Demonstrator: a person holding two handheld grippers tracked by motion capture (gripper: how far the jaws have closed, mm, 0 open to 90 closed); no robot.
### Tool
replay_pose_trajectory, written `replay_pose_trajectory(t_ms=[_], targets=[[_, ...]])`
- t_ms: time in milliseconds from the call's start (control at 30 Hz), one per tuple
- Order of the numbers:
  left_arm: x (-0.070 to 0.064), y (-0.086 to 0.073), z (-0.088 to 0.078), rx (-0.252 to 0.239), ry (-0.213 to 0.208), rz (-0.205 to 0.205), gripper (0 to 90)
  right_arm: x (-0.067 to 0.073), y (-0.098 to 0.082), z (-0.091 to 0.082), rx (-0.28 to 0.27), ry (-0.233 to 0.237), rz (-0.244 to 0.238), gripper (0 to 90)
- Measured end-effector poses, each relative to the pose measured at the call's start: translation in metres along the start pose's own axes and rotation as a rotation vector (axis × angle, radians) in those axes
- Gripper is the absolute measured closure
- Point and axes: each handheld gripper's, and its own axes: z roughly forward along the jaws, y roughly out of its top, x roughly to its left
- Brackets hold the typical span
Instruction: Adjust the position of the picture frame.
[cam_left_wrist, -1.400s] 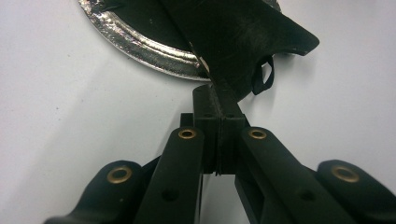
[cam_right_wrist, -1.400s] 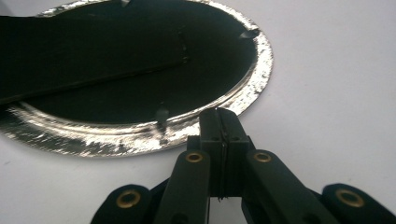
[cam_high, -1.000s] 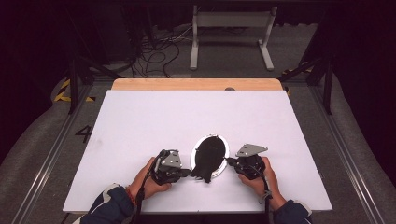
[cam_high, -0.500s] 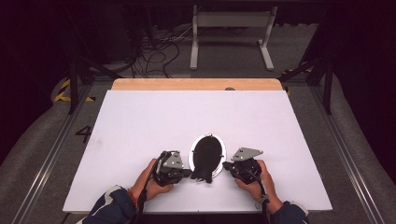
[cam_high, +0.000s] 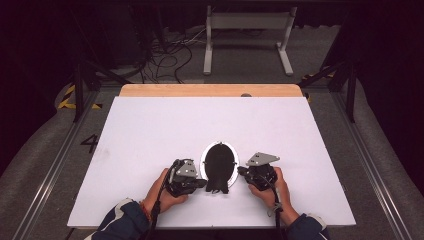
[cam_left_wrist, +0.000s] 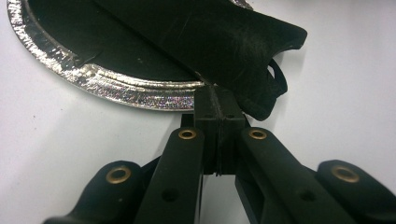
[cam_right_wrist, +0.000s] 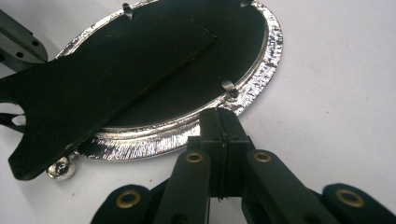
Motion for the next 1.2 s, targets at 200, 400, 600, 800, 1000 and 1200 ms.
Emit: replay_pose_trajectory(t_ms=[200, 400, 600, 800, 1000, 1200], targets=[[0.001, 0.001, 0.001, -0.001, -0.010, 0.002, 90.0, 0.000, 0.001, 0.002, -0.003, -0.017, -0.020, 90.0], [-0.001, 0.004, -0.001, 0.032, 0.024, 0.053, 84.2, -0.002, 0.000, 0.000, -0.003, -0.019, -0.061, 83.3], [0.003, -0.001, -0.019, -0.004, 0.059, 0.081, 71.9, -0.007, -0.001, -0.012, -0.051, 0.048, -0.038, 72.6], [0.007, -0.009, -0.045, -0.072, 0.175, 0.056, 44.1, -0.004, 0.000, -0.024, -0.080, 0.080, -0.064, 64.2], [0.005, -0.022, -0.059, -0.102, 0.222, 0.044, 27.6, -0.003, -0.006, -0.035, -0.068, 0.068, -0.099, 53.7], [0.008, -0.044, -0.074, -0.123, 0.246, 0.002, 22.6, -0.007, -0.009, -0.039, -0.058, 0.038, -0.078, 43.2]])
